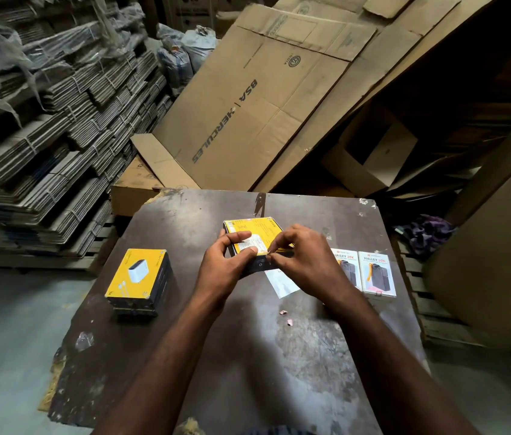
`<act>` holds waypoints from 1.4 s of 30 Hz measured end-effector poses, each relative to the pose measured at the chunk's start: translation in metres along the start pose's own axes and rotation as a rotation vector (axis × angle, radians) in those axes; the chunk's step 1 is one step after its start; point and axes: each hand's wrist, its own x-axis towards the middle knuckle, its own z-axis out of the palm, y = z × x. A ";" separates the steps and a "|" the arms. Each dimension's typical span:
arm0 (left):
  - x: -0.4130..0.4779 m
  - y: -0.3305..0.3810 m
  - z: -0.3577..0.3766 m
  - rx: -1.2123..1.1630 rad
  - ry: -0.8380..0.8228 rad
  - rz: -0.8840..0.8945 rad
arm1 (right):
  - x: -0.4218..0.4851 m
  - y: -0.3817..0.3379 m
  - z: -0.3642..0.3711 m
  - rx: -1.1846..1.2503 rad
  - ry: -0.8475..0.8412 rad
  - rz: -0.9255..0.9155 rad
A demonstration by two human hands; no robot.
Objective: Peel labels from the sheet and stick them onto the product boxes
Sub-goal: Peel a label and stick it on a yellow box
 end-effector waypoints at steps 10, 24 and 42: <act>0.005 -0.009 -0.005 0.033 -0.049 0.107 | 0.000 0.005 -0.001 0.059 0.004 0.056; 0.007 -0.002 -0.014 0.190 -0.141 0.172 | 0.004 0.014 -0.002 0.641 -0.130 0.406; 0.001 0.000 -0.008 0.251 -0.150 0.180 | -0.003 0.025 0.010 0.939 -0.259 0.405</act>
